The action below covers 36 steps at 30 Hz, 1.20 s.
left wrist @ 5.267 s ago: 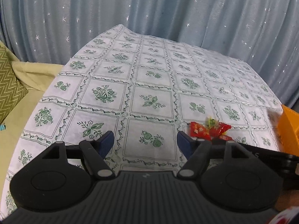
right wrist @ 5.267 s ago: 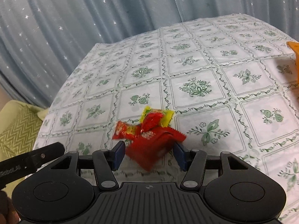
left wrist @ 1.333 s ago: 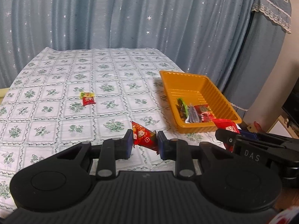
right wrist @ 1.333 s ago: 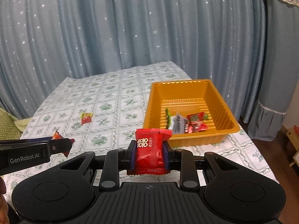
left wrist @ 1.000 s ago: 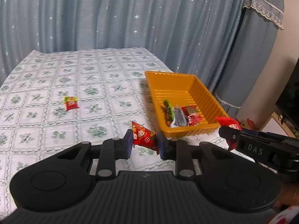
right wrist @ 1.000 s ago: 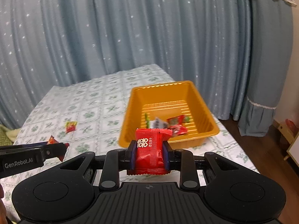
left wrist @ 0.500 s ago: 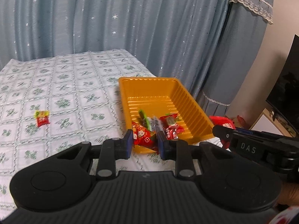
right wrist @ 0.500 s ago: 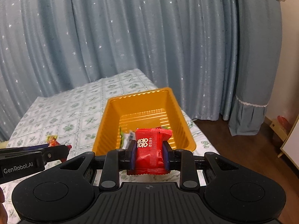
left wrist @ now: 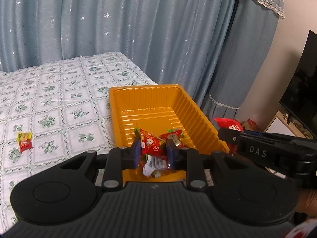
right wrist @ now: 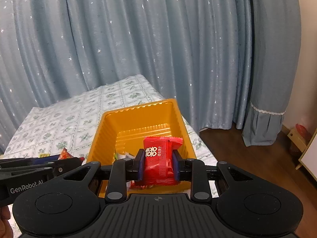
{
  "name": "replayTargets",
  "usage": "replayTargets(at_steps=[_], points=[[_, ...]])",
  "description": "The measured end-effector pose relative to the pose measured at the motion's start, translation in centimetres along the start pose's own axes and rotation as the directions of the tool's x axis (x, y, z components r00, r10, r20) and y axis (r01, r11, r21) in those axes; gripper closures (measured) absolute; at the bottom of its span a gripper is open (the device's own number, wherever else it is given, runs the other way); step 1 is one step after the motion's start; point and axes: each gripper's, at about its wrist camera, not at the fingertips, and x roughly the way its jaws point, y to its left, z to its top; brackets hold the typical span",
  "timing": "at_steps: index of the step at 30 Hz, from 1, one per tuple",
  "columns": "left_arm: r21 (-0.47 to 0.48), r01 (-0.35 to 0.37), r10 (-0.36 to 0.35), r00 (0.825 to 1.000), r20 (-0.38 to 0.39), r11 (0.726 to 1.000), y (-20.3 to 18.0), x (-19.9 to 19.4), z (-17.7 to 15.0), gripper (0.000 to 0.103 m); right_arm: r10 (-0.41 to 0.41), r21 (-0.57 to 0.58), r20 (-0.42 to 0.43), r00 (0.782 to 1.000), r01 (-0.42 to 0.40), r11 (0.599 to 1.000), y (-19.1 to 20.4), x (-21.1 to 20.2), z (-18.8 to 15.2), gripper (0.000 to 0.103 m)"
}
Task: Organize snacks
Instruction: 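Carry both red candies over the orange tray and lower them inside, then open the left tool then the right tool to drop both candies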
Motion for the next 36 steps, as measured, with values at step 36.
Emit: replayTargets(at_steps=[36], points=[[0.044,0.016,-0.014,0.999,-0.042,0.999,1.4,8.6,1.6,0.061,-0.009,-0.01,-0.073,0.997,0.008,1.0,-1.1,7.6,1.3,0.074]])
